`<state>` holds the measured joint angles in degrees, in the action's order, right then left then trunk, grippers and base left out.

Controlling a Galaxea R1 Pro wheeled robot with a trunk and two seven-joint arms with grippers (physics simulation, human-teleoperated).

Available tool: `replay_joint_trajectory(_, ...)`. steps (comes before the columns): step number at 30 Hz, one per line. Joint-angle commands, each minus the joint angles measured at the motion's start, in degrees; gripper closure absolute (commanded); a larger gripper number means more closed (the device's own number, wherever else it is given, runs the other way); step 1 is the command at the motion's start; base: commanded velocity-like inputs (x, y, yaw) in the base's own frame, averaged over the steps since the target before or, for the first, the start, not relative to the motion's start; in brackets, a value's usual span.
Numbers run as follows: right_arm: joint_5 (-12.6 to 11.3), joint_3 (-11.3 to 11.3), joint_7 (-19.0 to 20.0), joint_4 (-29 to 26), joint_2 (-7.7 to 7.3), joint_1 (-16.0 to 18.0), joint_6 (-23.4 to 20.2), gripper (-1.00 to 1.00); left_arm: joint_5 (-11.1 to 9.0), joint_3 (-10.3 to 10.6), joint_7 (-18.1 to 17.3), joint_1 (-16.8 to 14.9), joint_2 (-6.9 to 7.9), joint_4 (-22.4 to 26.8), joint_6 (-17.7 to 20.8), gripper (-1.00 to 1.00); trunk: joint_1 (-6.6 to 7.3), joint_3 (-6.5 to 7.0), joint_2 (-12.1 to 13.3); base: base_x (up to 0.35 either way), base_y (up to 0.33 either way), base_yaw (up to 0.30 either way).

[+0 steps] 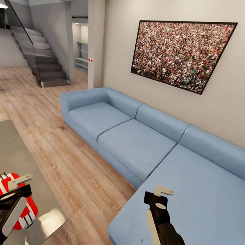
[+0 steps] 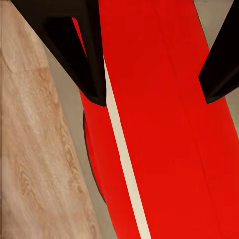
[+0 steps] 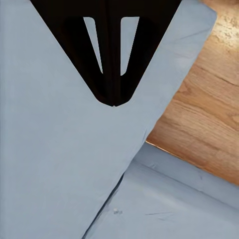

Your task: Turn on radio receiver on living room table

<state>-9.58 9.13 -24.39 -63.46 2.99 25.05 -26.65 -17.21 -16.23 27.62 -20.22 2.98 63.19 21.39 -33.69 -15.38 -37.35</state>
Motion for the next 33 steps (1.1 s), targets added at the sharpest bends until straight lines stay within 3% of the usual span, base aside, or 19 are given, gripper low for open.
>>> replay_joint_trajectory(1,0.0,0.0,0.0,0.0,0.0,0.0,0.0,1.0,0.4,0.1,-0.2,0.0,0.01,-0.6,-0.2,1.0,0.0,0.0,0.0,0.0,0.0,0.0)
replay_joint_trajectory(7,0.0,0.0,0.0,0.0,0.0,0.0,0.0,1.0,0.4,0.3,-3.5,-0.1,0.09,-2.4,-1.1,1.0,0.0,0.0,0.0,0.0,0.0,0.0)
replay_joint_trajectory(33,0.0,0.0,0.0,0.0,0.0,0.0,-0.1,1.0,0.4,-0.2,-3.0,-0.1,0.14,-0.2,-0.8,1.0,0.0,0.0,0.0,0.0,0.0,0.0)
